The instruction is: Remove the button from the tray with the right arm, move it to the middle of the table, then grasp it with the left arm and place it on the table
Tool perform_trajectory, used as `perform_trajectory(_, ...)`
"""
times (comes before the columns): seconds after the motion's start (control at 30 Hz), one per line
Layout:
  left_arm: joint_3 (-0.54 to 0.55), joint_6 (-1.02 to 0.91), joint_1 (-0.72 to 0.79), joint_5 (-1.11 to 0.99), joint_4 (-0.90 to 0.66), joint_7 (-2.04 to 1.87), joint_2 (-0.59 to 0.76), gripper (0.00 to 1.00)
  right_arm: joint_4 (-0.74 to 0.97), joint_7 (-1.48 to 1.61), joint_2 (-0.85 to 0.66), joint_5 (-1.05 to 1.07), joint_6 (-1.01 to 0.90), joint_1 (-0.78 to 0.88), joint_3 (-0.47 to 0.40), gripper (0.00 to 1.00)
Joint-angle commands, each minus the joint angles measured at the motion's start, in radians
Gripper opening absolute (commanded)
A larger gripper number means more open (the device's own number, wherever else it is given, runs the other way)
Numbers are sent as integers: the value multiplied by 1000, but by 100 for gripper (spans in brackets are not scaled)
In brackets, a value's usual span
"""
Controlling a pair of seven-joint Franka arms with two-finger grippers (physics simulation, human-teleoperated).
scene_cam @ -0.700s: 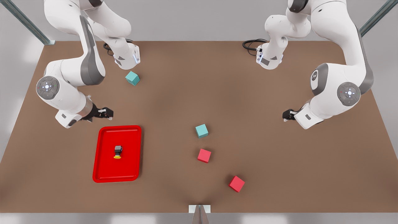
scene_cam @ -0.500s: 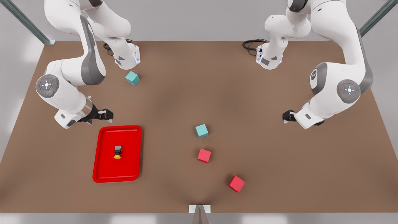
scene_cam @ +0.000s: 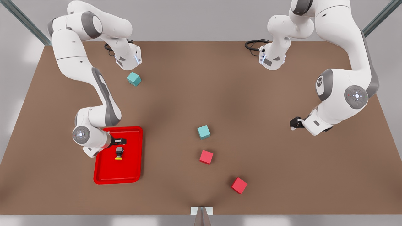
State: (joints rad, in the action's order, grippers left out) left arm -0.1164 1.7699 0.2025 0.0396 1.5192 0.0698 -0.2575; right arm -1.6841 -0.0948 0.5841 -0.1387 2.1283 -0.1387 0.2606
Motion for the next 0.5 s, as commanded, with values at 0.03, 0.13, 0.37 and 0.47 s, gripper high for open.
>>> perform_trajectory(0.03,0,8,0,0,1,-7,3,100,-2,-16,52,-53,238,1,0,100)
perform_trajectory(0.13,0,8,0,0,2,-5,3,100,3,-13,97,-55,262,-10,-18,100)
perform_trajectory(0.37,0,6,0,-4,4,-1,1,100,-60,4,128,-96,259,41,-35,100)
perform_trajectory(0.47,0,6,0,-4,4,1,1,100,-74,12,126,-96,260,21,-37,100)
